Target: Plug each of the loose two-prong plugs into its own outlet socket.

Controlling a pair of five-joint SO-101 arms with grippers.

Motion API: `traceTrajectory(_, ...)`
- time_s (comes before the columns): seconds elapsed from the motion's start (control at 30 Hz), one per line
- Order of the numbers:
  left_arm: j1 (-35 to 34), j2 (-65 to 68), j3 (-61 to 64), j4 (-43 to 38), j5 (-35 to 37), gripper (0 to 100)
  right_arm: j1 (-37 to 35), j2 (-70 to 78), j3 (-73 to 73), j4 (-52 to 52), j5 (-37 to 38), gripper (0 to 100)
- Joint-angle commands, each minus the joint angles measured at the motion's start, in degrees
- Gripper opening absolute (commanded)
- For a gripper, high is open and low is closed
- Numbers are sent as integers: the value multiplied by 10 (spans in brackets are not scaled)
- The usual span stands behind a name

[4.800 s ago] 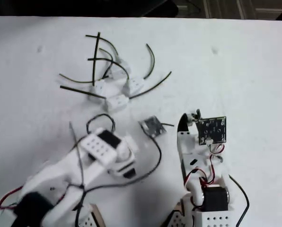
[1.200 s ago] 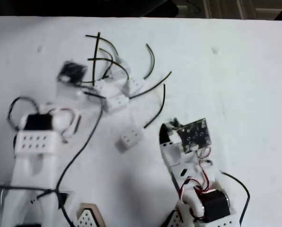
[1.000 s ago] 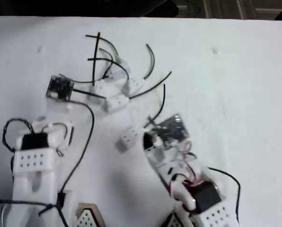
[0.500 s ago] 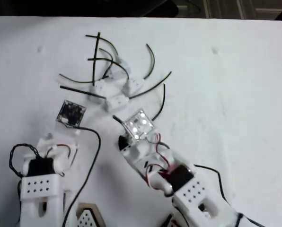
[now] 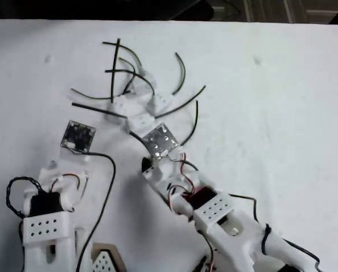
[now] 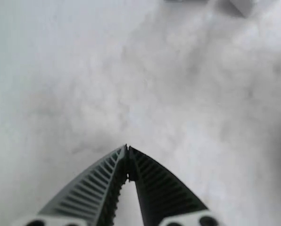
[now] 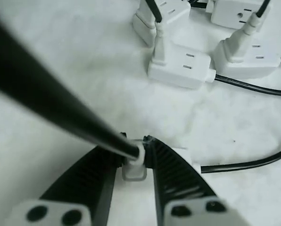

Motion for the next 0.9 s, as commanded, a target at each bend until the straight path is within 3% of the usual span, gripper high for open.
traceTrajectory(0.0, -8, -12, -3, -7, -4, 23, 7, 13, -25, -18, 5, 17)
traceTrajectory(0.27, -7, -12, -3, -7, -4, 23, 7, 14, -33, 22, -2, 17)
traceTrajectory(0.5, -7, -12, -3, -7, -4, 23, 7, 19, -94, 134, -51, 17)
traceTrajectory(0.87, -7, -12, -3, -7, -5, 23, 7, 20, -60, 116, -48, 17)
